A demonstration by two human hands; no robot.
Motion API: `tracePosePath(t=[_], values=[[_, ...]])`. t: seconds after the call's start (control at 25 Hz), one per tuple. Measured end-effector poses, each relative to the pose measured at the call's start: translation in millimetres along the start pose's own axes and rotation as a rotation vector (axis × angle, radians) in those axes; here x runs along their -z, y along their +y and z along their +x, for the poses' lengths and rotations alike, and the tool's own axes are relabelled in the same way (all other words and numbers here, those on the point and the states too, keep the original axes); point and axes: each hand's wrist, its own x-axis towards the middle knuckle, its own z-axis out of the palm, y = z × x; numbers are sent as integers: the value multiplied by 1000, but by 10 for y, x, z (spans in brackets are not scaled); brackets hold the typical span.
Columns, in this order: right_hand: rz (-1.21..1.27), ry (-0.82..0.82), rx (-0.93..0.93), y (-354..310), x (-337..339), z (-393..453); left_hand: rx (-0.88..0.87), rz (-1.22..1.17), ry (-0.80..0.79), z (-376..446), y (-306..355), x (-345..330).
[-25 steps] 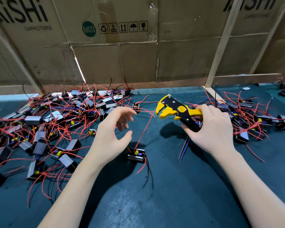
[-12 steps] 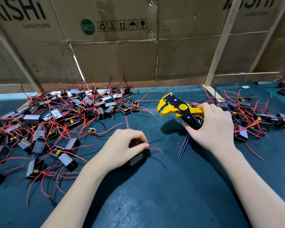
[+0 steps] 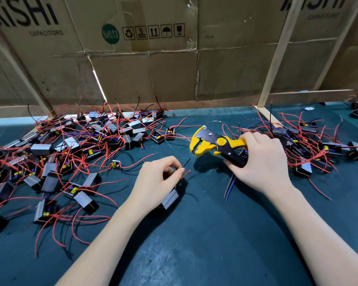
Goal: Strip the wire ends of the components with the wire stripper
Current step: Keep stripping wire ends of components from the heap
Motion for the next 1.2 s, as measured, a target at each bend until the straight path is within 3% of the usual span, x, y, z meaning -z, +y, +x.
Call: tracePosePath(t=[0.68,1.2], values=[[51,24,82,-101,7,-24,33,0,41,5,25,-26],[-53,77,0,-99,-37,-34,22,7,20,-1,18,0]])
